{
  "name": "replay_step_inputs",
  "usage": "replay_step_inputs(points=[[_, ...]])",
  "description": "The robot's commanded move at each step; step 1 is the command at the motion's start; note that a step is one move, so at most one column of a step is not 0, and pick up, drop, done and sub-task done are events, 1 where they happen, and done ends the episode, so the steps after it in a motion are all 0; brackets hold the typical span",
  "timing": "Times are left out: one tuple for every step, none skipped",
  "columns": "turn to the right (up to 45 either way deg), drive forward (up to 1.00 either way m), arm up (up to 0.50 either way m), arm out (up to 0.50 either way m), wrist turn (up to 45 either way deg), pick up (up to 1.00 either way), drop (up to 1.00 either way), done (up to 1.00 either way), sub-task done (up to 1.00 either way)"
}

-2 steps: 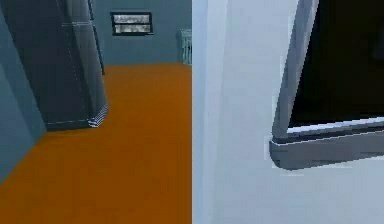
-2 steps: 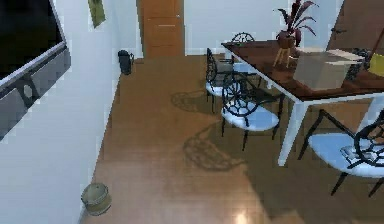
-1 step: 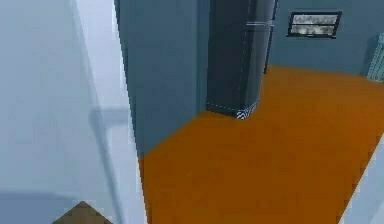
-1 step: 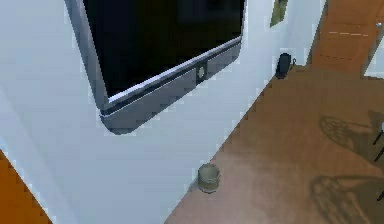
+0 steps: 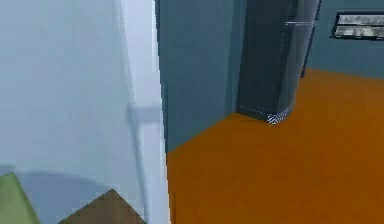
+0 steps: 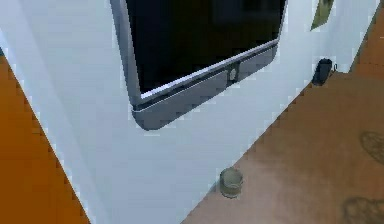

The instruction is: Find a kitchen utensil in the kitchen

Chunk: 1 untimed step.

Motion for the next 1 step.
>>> replay_step_inputs(points=[[0.0, 0.4, 0.0, 0.0, 0.0, 0.0, 0.0, 0.0, 0.0]])
